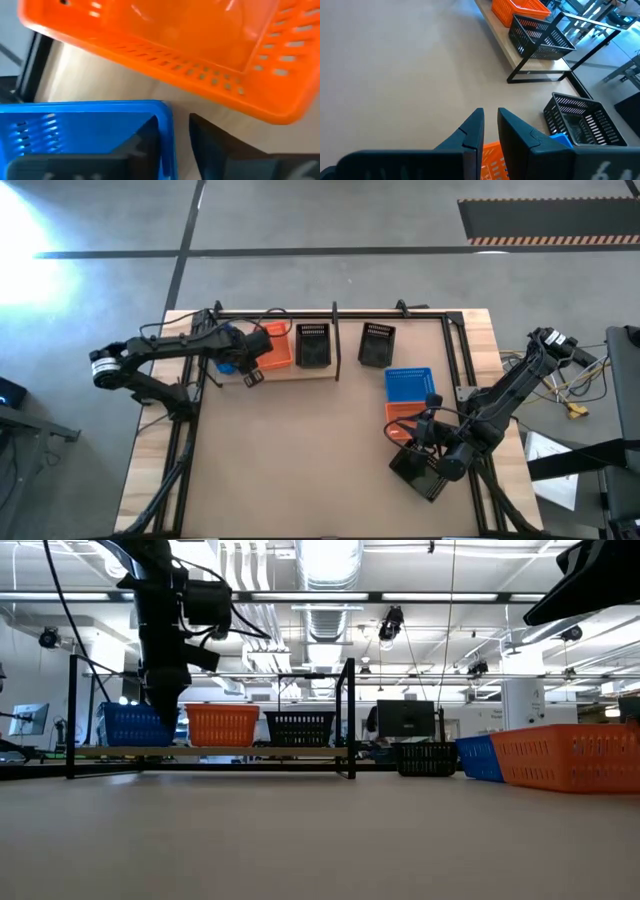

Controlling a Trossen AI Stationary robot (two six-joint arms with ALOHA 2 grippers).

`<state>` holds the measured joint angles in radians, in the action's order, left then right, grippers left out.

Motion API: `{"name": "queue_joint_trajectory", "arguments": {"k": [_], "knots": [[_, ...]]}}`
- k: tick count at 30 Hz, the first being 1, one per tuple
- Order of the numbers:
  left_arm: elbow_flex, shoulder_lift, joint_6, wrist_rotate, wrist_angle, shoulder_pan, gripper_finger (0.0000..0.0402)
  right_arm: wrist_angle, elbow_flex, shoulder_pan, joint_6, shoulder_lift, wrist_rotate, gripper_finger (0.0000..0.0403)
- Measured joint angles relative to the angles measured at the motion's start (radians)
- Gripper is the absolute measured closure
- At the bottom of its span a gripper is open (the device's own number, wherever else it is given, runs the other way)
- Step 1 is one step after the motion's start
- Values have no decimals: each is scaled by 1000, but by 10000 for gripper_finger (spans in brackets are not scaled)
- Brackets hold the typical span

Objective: Stack baskets on shelf by color
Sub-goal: Adjust the baskets on the shelf

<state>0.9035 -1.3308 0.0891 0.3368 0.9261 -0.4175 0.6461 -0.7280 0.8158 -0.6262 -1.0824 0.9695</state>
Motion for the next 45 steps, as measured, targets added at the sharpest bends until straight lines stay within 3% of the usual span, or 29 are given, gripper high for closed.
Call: {"name": "queue_joint_trajectory", "arguments": {"k": [9, 29, 40, 45], "knots": [[0, 24, -126, -94, 32, 35, 398, 0, 0, 0, 0, 0, 0, 355], [-25, 71, -384, -109, 86, 49, 396, 0, 1, 0, -2, 0, 0, 355], [-32, 71, -388, -95, 86, 49, 395, 0, 2, 0, -2, 0, 0, 355], [-33, 71, -390, -94, 86, 49, 366, -1, 2, 0, -2, 0, 0, 355]]}}
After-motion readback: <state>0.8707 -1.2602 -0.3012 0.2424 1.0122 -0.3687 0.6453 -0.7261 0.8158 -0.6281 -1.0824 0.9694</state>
